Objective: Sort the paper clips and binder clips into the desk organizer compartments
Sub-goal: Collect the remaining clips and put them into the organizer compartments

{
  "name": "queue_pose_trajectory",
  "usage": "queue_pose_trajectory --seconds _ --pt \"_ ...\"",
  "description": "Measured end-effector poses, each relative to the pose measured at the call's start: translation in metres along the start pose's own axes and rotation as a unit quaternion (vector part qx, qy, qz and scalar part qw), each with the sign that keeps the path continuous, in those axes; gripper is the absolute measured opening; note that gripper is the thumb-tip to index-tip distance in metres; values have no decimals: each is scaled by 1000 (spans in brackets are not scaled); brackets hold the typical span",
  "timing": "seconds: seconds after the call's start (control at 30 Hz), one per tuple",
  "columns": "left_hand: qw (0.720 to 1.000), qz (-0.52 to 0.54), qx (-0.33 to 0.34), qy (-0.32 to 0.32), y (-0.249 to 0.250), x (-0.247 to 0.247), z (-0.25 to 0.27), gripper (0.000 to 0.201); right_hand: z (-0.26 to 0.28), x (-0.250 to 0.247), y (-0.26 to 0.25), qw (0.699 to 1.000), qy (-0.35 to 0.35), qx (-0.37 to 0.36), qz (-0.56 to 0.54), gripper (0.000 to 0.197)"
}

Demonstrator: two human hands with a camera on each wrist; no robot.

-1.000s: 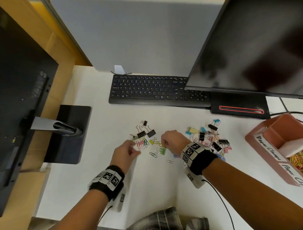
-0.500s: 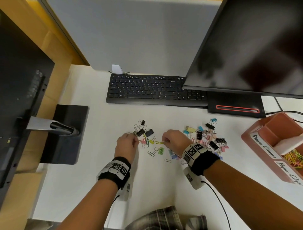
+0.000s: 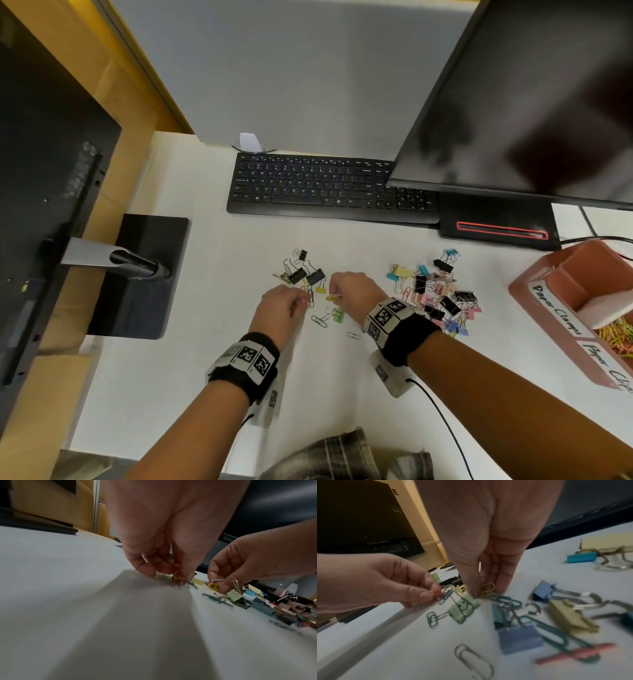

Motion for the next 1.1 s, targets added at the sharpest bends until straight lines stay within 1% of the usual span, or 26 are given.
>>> queue_pose_trajectory --seconds 0.07,0.17,0.23,0.27,0.4,0.43,0.53,0.6,0.67,0.73,0.77,0.9,0.97,1.03,1.1 --pt "1000 -20 -14 -15 -10 0 2 12 2 -3 7 1000 -3 7 -8 20" --pt "999 -43 -3 -18 -21 -7 11 8 5 -9 18 1000 -12 14 11 22" --pt "998 -59 -2 -1 -25 -15 16 2 9 -13 24 1000 -2 17 11 21" --pt "998 -64 -7 11 -26 -18 17 2 12 -15 27 1000 5 17 9 20" --pt "995 -62 -35 76 -16 -19 15 13 22 -28 30 999 24 13 -25 19" --pt "994 -61 -39 80 -12 -17 14 14 24 -32 31 999 31 13 -39 18" --pt "993 -100 -32 54 -5 -8 7 11 29 -44 35 996 45 15 -75 16" --pt "991 -123 -41 34 -2 -5 2 6 33 -53 36 996 49 14 -75 17" --pt "992 -106 -59 25 1 -6 -2 5 38 -56 33 996 50 11 -75 16" --pt "994 -76 -71 24 4 -10 -4 2 44 -49 28 997 31 3 -74 15" --pt "995 -71 -74 18 5 -11 -5 4 47 -42 25 997 20 0 -69 15" --pt "988 -119 -84 -48 5 -10 -10 14 43 -17 23 998 -16 11 -52 15" --pt "986 -125 -84 -70 4 -9 -11 16 38 -13 24 1000 -17 18 -16 17" --pt "990 -96 -71 -74 6 -9 -10 12 36 -10 23 1000 -19 22 -12 18" --pt "996 -34 -64 -57 13 -10 -8 8 34 -7 23 999 -18 28 -8 18"
Point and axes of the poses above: each hand's wrist, its own z-axis away from the middle knuckle, its own x-axis out of the palm, y = z × x, the point moved 4 cm from there along -z, towards the middle knuckle, and after that the axes turned 5 degrees about -z, right-handed, at the moved point
